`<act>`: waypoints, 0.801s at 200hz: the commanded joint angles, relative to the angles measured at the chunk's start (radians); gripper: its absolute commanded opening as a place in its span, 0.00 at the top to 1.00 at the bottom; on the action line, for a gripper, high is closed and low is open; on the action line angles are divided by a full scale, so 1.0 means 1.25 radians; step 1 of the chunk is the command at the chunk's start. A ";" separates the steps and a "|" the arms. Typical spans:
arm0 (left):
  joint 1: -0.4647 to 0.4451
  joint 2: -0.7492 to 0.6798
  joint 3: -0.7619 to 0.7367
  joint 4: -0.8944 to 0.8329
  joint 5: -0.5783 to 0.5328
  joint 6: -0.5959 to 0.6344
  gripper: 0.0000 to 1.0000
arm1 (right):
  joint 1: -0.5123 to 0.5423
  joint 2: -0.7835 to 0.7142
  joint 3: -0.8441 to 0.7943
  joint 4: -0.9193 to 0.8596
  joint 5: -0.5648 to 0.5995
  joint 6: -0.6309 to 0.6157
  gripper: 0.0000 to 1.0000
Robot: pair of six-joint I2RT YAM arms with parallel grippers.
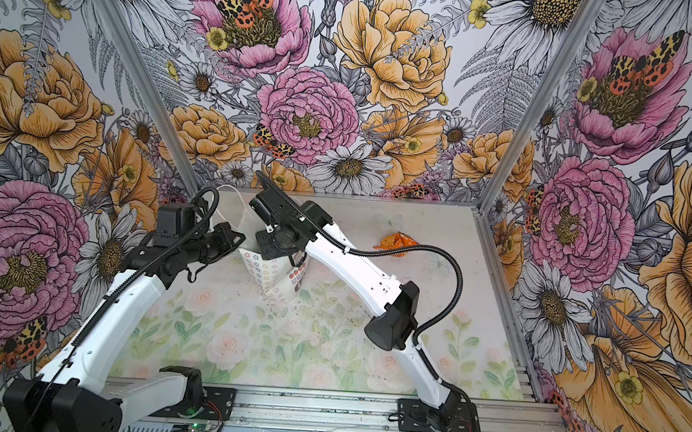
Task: Place the snacks into the paper bag
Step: 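Push the teal snack bag down into the paper bag and open the right gripper, then raise the right gripper out of the bag toward the orange snack bag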
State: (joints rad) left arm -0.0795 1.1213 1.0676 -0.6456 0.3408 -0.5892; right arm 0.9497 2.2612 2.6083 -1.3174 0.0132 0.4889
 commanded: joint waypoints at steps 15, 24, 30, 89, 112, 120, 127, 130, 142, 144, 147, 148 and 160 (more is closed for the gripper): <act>-0.002 0.010 0.012 -0.020 -0.017 0.007 1.00 | -0.003 -0.042 0.025 -0.009 -0.029 -0.028 0.67; -0.003 0.011 0.013 -0.021 -0.018 0.009 1.00 | -0.009 -0.052 0.027 -0.009 -0.056 -0.038 0.65; 0.000 0.011 0.013 -0.020 -0.016 0.009 1.00 | -0.014 -0.059 0.031 -0.008 -0.080 -0.047 0.64; 0.004 0.012 0.017 -0.021 -0.011 0.011 1.00 | -0.038 -0.182 0.034 -0.009 -0.114 -0.123 0.51; 0.005 0.011 0.021 -0.021 -0.005 0.012 1.00 | -0.057 -0.235 0.022 -0.006 -0.063 -0.134 0.47; 0.006 0.009 0.023 -0.021 -0.005 0.012 1.00 | -0.065 -0.252 0.015 -0.005 -0.041 -0.137 0.45; 0.005 0.008 0.023 -0.021 -0.005 0.012 1.00 | -0.076 -0.267 0.008 -0.003 -0.021 -0.139 0.43; 0.006 0.008 0.023 -0.020 -0.007 0.012 1.00 | -0.080 -0.274 0.004 -0.002 -0.013 -0.139 0.42; 0.006 0.007 0.025 -0.021 -0.005 0.012 1.00 | -0.106 -0.297 -0.013 0.004 0.016 -0.139 0.38; 0.006 0.006 0.025 -0.021 -0.005 0.012 1.00 | -0.109 -0.300 -0.016 0.006 0.020 -0.138 0.38; 0.006 0.006 0.025 -0.020 -0.004 0.012 1.00 | -0.117 -0.306 -0.021 0.007 0.025 -0.136 0.37; 0.007 0.007 0.025 -0.021 -0.004 0.013 1.00 | -0.119 -0.308 -0.022 0.008 0.025 -0.136 0.37; 0.008 0.008 0.026 -0.021 -0.004 0.012 1.00 | -0.159 -0.328 -0.044 0.022 0.039 -0.126 0.35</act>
State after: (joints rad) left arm -0.0780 1.1221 1.0737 -0.6510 0.3412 -0.5888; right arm 0.8215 1.8950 2.5996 -1.3178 -0.0265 0.3298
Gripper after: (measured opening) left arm 0.040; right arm 0.631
